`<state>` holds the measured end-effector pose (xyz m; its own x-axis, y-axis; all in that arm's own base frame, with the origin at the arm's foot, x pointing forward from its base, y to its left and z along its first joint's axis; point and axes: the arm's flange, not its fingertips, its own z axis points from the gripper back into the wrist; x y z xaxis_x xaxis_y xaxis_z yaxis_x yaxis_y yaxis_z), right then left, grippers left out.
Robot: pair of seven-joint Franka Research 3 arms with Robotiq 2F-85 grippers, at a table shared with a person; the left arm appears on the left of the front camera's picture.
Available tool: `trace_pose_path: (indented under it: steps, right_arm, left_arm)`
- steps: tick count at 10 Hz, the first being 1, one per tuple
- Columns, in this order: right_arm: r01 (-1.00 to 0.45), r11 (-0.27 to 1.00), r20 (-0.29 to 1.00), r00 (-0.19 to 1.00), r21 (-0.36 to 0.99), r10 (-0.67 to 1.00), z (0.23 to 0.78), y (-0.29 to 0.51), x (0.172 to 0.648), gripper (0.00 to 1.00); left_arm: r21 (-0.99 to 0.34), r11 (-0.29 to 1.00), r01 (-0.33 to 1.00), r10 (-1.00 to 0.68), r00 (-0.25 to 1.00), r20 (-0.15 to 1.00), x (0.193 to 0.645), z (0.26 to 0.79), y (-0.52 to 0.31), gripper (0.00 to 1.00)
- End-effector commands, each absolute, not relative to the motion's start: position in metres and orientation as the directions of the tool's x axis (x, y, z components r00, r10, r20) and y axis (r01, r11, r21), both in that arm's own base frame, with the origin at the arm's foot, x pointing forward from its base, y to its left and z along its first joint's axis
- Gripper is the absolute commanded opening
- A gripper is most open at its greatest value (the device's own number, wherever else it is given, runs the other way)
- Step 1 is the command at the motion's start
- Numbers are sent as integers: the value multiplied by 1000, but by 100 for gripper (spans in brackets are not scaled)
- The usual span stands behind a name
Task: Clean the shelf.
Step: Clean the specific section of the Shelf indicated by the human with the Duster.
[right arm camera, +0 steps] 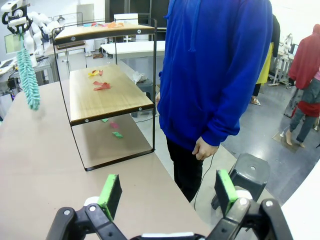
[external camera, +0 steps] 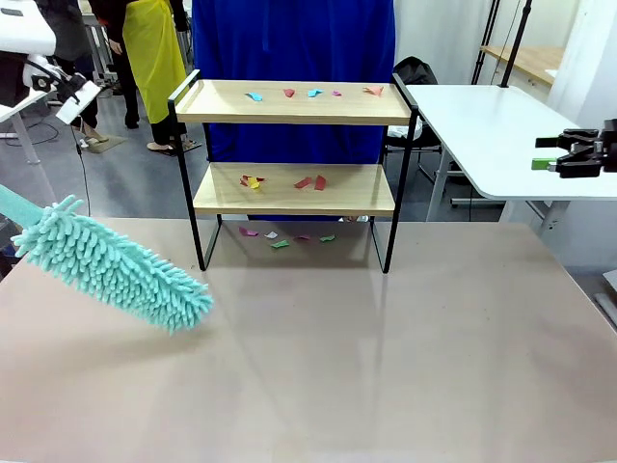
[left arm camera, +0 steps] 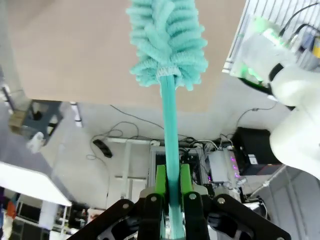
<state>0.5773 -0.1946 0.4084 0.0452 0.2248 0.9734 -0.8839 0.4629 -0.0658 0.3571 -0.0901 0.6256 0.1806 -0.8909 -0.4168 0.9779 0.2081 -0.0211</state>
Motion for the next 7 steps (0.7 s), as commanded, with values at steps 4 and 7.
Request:
trace_pose_path:
  steps: [4, 7]
  right_arm:
    - [-884, 462, 974, 41, -69, 224, 411, -193, 577, 100]
    - [-884, 462, 974, 41, -69, 224, 411, -193, 577, 100]
  left_arm:
    - [-71, 227, 971, -881, 174, -439, 348, 631, -93, 13]
    - [-71, 227, 971, -881, 174, -439, 348, 631, -93, 13]
